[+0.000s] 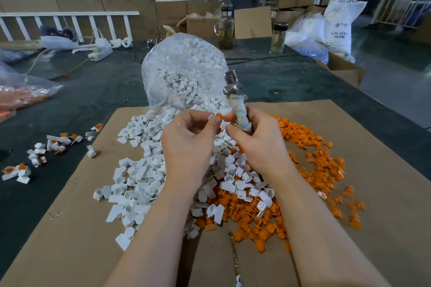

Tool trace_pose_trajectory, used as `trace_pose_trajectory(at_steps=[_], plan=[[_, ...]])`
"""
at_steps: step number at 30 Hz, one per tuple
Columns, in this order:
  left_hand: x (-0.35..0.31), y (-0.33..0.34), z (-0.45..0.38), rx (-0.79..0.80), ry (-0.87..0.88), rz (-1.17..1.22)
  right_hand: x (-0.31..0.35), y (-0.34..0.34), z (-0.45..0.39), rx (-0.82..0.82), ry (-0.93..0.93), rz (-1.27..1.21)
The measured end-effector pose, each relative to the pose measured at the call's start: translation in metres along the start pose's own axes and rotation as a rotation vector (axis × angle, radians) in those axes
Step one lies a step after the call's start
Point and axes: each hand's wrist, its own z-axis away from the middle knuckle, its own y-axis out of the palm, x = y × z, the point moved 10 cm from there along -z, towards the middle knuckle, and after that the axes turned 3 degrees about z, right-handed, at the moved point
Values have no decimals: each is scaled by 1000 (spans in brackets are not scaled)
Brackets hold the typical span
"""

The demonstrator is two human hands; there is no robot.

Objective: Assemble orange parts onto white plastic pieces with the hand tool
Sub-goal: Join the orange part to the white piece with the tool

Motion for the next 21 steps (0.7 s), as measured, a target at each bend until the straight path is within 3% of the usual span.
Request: trace_pose_trajectory(at_steps=[8, 21], plan=[[-1, -6, -5, -16, 3, 58, -8, 5, 4, 272, 79, 175], [-3, -8, -10, 39, 21, 124, -14, 15, 13, 458, 143, 203]])
